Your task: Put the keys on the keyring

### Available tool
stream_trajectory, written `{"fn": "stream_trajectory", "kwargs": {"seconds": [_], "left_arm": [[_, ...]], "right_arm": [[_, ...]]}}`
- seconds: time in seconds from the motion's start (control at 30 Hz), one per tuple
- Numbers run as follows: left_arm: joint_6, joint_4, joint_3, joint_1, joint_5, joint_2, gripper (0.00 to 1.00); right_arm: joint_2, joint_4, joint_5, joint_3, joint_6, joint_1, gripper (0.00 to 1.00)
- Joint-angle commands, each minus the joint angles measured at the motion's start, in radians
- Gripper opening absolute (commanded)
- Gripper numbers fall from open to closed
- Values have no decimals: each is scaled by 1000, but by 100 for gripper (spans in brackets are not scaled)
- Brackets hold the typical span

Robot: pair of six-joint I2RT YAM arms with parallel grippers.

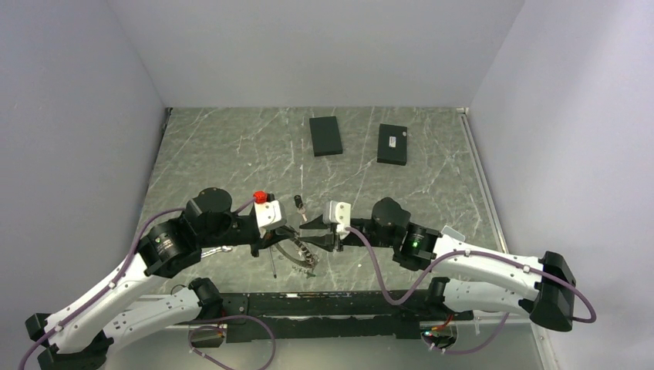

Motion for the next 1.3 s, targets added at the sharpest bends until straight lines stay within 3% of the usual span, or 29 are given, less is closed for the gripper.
{"fn": "stream_trajectory", "kwargs": {"seconds": [0.0, 0.43, 0.63, 1.03, 1.27], "left_arm": [[8, 60, 36, 3, 21, -8, 0], [8, 50, 42, 3, 26, 2, 0], [8, 51, 41, 2, 22, 4, 0], [-1, 99, 55, 4, -19, -46, 0], [-33, 211, 46, 2, 5, -84, 0]], "right_arm": [[16, 31, 1, 45, 6, -3, 34], [46, 46, 17, 56, 1, -3, 29], [36, 51, 18, 49, -8, -3, 0], [18, 37, 52, 6, -6, -3, 0], [38, 26, 35, 18, -3, -3, 0]]}}
